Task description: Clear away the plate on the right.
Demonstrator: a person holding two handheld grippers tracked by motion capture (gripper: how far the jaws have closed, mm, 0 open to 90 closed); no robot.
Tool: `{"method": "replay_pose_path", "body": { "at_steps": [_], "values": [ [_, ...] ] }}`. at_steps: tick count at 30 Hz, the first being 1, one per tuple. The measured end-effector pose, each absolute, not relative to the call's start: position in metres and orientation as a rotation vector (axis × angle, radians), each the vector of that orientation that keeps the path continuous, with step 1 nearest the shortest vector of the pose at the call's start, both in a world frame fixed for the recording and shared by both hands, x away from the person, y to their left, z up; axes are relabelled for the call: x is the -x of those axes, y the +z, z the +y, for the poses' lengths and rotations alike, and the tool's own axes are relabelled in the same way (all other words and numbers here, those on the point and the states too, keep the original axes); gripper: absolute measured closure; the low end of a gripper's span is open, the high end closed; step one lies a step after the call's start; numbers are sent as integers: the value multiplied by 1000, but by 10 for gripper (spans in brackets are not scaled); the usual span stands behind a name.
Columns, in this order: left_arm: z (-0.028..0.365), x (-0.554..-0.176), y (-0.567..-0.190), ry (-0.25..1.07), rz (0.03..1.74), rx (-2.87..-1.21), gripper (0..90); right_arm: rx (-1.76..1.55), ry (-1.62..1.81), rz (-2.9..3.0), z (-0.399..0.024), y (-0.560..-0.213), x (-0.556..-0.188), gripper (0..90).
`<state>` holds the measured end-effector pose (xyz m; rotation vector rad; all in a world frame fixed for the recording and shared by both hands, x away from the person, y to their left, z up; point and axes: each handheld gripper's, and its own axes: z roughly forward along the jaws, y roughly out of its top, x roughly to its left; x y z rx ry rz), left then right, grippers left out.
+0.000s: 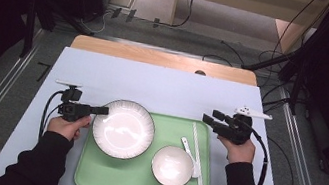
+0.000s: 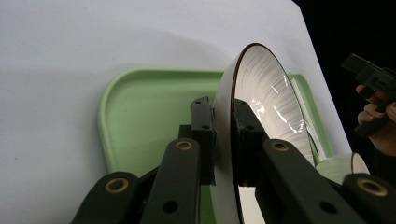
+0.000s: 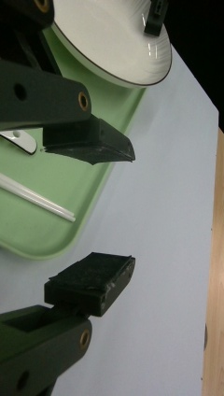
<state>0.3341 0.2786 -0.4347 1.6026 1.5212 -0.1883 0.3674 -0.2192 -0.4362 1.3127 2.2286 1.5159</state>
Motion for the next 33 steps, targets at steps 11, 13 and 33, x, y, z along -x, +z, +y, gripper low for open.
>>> {"method": "replay_pose_path", "body": {
  "at_steps": [11, 13, 33],
  "values": [
    [272, -334, -444, -205, 1515, -1650, 825, -1347, 1506, 2206, -224, -435, -362, 401],
    [270, -335, -447, -197, 1519, -1693, 835, -1350, 1500, 2209, -225, -435, -363, 401],
    [264, -325, -439, -56, 1413, -1832, 524, -1263, 1500, 2274, -224, -431, -359, 379]
  ]
}}
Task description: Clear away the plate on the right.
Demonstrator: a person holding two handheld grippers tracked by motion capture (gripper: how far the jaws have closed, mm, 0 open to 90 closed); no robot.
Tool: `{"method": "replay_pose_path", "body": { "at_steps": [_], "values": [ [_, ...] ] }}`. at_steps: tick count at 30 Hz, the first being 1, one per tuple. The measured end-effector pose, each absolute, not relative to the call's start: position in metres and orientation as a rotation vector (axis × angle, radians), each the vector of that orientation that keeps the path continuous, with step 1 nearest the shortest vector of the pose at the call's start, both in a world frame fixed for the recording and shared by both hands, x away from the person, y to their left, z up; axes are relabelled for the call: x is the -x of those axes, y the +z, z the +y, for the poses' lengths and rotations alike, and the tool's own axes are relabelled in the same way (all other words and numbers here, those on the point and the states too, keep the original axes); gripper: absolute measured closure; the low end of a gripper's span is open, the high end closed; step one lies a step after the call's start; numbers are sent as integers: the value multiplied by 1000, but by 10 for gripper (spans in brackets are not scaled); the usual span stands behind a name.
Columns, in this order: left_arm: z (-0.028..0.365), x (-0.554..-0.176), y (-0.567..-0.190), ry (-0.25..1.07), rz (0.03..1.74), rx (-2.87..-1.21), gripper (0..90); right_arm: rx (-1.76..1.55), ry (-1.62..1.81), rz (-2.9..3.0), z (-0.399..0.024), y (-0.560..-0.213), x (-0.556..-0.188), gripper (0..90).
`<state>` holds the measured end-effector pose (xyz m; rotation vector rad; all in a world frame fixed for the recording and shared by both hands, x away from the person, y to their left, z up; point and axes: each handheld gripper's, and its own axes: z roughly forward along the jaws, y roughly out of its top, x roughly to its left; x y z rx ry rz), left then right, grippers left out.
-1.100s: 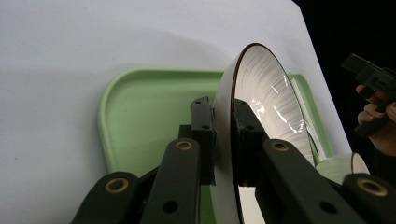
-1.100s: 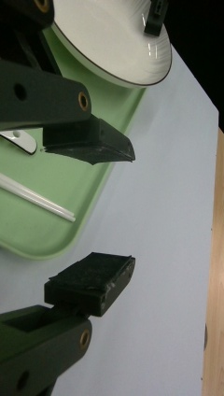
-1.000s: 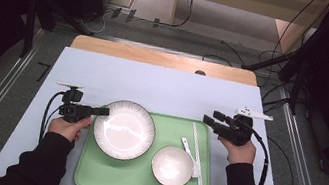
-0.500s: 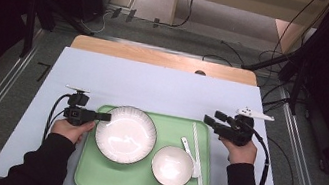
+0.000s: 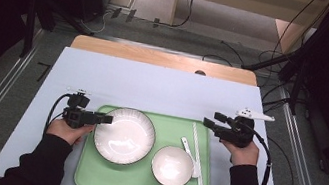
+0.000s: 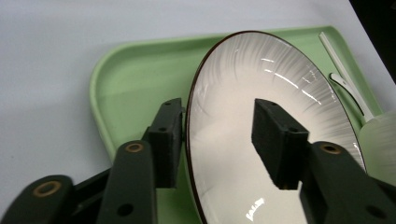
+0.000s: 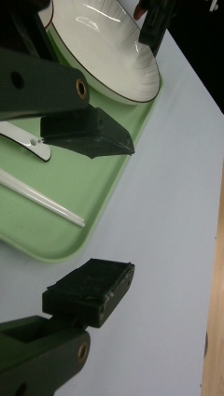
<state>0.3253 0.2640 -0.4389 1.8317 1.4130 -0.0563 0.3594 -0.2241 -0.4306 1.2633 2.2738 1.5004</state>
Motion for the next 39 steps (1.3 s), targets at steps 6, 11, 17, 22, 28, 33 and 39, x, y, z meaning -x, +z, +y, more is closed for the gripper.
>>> {"method": "replay_pose_path", "body": {
  "at_steps": [6, 11, 17, 22, 28, 33, 39],
  "values": [
    [264, -316, -426, 27, 1323, -1894, 454, -1237, 1471, 2280, -228, -428, -352, 362],
    [270, -307, -417, 70, 1212, -1889, 419, -1200, 1423, 2300, -231, -426, -342, 342],
    [275, -290, -411, 177, 1076, -1955, 372, -1117, 1384, 2345, -235, -426, -329, 302],
    [285, -280, -408, 206, 1039, -1982, 359, -1084, 1380, 2376, -240, -428, -318, 287],
    [296, -272, -407, 264, 983, -1987, 315, -1050, 1389, 2408, -249, -432, -307, 277],
    [303, -267, -409, 290, 919, -2004, 296, -1056, 1400, 2392, -257, -434, -304, 278],
    [310, -262, -413, 318, 852, -2034, 282, -1069, 1410, 2379, -265, -435, -301, 291]
  ]
}}
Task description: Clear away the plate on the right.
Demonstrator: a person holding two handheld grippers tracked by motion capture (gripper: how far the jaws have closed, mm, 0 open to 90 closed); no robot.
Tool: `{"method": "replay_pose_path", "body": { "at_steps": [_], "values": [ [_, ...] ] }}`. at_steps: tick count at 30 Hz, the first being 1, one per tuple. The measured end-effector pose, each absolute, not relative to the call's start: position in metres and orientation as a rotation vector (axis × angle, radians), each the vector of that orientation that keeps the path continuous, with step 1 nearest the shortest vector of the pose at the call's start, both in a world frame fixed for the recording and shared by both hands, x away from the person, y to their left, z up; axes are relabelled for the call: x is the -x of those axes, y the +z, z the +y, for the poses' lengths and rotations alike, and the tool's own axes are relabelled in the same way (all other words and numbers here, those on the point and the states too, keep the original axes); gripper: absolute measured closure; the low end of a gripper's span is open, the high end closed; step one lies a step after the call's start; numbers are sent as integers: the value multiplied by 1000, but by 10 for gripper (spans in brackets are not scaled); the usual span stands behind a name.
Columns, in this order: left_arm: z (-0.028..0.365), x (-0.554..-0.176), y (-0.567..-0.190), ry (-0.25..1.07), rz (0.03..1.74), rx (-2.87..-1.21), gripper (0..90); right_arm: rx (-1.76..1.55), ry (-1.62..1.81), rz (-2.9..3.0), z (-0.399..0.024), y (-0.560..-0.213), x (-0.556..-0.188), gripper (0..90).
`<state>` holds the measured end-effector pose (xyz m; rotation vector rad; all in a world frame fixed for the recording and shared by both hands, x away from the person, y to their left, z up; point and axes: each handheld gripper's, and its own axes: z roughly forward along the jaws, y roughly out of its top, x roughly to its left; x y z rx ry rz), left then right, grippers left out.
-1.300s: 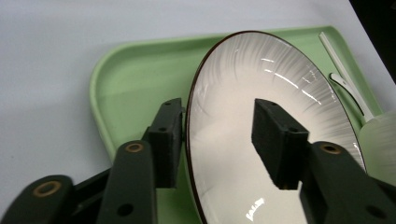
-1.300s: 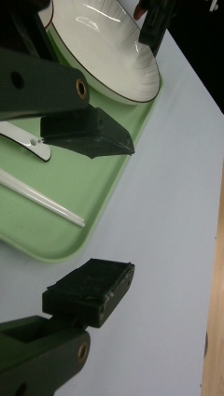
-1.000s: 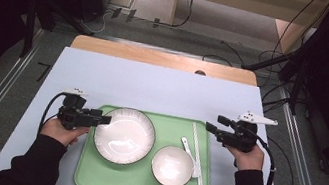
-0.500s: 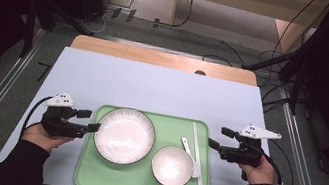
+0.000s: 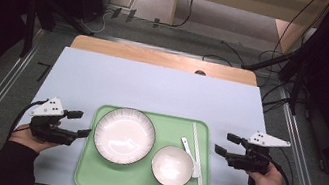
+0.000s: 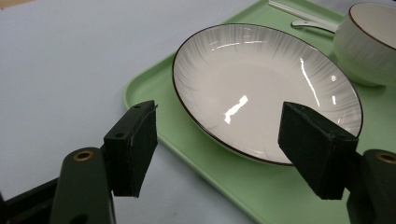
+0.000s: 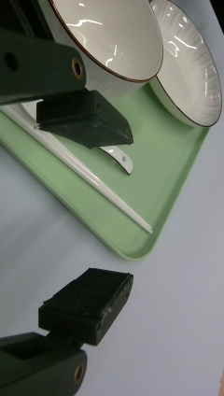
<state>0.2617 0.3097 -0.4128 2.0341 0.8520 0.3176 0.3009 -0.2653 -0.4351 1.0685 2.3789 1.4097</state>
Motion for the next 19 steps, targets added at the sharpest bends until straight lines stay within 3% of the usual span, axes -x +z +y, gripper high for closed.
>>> {"method": "replay_pose_path", "body": {
  "at_steps": [19],
  "values": [
    [318, -265, -414, 344, 893, -2008, 253, -1103, 1405, 2351, -269, -438, -302, 279]
  ]
}}
